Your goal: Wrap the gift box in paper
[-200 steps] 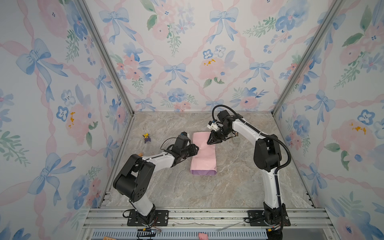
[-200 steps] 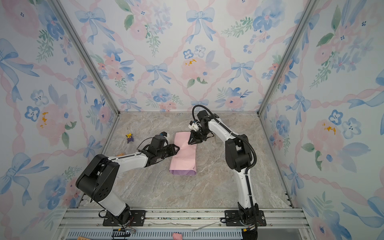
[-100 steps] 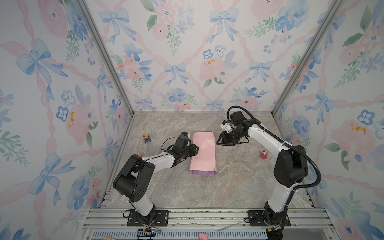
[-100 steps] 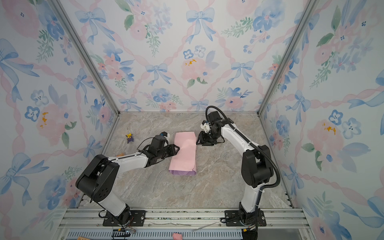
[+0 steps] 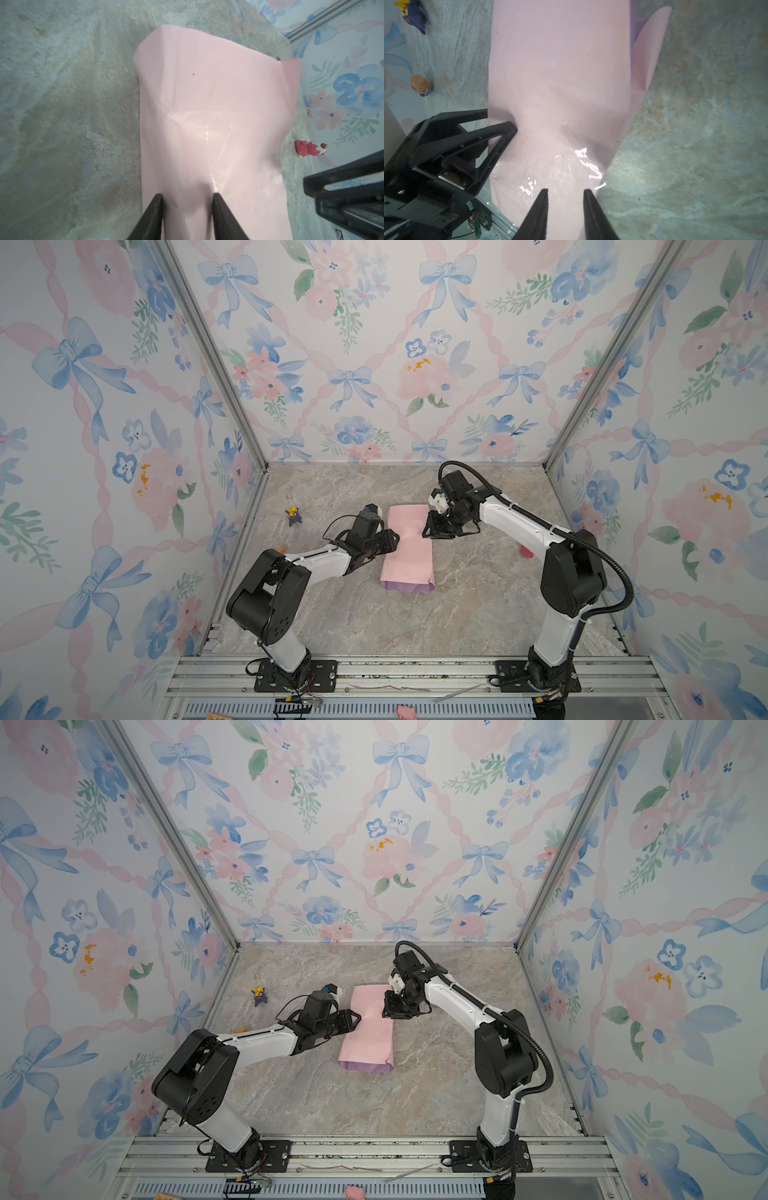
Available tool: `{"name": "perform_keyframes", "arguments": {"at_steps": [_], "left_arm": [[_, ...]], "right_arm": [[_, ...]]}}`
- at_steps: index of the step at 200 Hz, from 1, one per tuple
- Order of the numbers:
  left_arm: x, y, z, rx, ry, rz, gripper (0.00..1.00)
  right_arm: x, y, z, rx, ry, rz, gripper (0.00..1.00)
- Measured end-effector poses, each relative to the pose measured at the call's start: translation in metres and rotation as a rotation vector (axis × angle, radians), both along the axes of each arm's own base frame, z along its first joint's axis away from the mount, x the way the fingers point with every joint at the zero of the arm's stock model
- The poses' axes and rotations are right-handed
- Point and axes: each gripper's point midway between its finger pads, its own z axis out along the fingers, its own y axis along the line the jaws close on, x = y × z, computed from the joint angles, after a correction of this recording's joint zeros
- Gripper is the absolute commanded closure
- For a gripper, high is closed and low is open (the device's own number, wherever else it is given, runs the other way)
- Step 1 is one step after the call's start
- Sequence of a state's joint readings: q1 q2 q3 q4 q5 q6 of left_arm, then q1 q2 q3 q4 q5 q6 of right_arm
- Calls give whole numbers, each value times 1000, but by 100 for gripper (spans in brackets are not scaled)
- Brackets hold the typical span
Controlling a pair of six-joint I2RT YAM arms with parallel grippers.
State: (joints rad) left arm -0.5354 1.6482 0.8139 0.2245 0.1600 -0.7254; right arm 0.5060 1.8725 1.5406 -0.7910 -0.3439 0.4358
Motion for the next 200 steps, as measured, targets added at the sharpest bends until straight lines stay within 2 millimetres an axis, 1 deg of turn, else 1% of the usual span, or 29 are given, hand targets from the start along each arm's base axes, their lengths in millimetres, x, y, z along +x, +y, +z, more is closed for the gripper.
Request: {"name": "perform_keyframes", "arguments": {"at_steps": [48, 92, 130, 200], "left_arm": [[0, 0, 0, 0, 1, 0, 61], [0, 0, 0, 0, 1, 0, 61], [0, 0, 0, 0, 1, 0, 61], [0, 0, 0, 1, 0, 0, 61]], "right_arm": [[1, -1, -8, -14, 20, -20, 68], [1, -1, -20, -28, 50, -24, 69], [1, -1, -21, -28, 52, -29, 69], [1, -2, -21, -28, 62, -53, 66]]}}
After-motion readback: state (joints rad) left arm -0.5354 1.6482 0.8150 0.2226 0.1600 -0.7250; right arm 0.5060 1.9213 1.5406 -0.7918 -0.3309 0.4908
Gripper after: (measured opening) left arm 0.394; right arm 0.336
